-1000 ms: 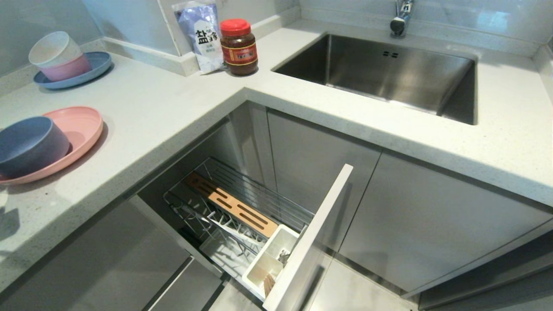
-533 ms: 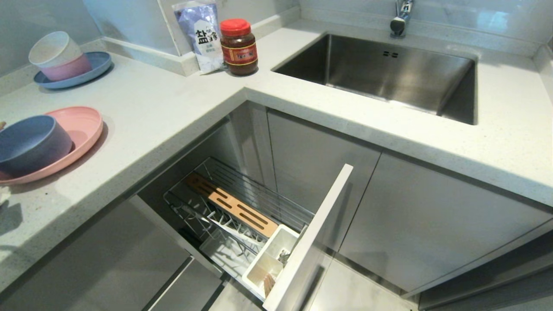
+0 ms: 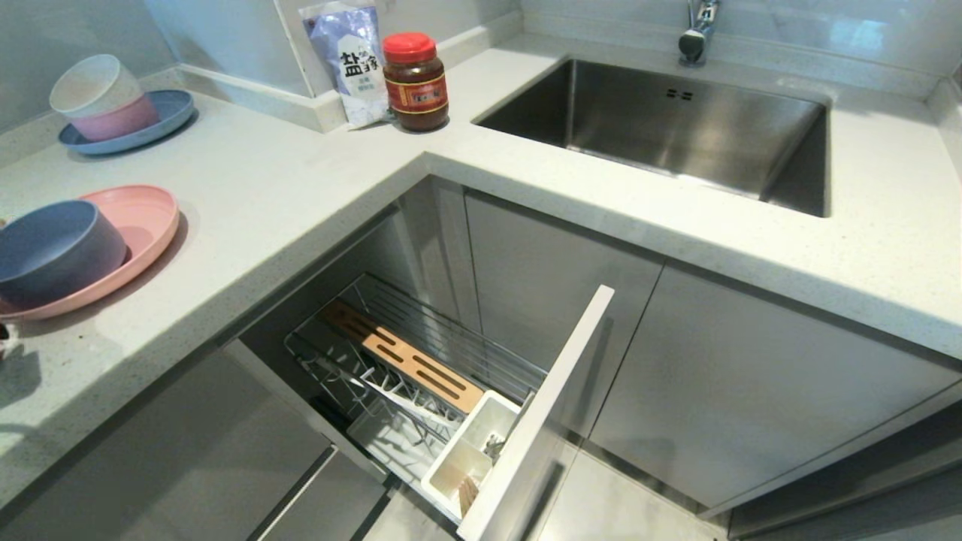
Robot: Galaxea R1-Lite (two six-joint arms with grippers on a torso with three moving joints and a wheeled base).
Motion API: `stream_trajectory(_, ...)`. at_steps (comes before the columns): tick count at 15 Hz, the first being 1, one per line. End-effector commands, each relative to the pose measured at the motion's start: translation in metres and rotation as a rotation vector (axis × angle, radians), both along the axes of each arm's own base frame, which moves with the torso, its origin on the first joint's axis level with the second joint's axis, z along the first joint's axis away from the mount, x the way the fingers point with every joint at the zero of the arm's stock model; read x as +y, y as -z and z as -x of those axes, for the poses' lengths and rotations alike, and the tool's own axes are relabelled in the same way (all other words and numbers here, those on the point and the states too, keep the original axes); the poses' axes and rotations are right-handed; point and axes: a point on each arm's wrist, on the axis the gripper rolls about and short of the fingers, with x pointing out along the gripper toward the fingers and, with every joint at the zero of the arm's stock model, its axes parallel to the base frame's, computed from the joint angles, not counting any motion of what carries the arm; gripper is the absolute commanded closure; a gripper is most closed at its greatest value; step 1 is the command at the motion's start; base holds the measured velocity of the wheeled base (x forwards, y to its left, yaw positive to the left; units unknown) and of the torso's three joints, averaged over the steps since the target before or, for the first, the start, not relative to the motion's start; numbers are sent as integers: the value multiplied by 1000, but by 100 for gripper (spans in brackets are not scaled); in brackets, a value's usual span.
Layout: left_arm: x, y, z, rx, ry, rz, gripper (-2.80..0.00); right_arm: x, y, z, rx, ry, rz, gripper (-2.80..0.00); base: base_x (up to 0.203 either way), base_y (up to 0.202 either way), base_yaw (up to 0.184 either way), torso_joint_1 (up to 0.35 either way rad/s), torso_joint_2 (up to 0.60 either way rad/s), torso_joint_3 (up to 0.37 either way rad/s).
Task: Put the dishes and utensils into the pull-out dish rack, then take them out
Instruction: Take the chopsticks out of the cupboard
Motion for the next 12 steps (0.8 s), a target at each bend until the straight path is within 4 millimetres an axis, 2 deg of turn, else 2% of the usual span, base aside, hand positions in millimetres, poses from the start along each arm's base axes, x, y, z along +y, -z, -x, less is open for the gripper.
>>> stream_trajectory(1,0,1,0,5,-3,4,-280,0,0,0,-3,-1,0,0,0,0,0,0,0,0)
stream_trajectory(12,-3,0,5,1,0,1,-280,0,0,0,-3,0,0,0,0,0,0,0,0,0)
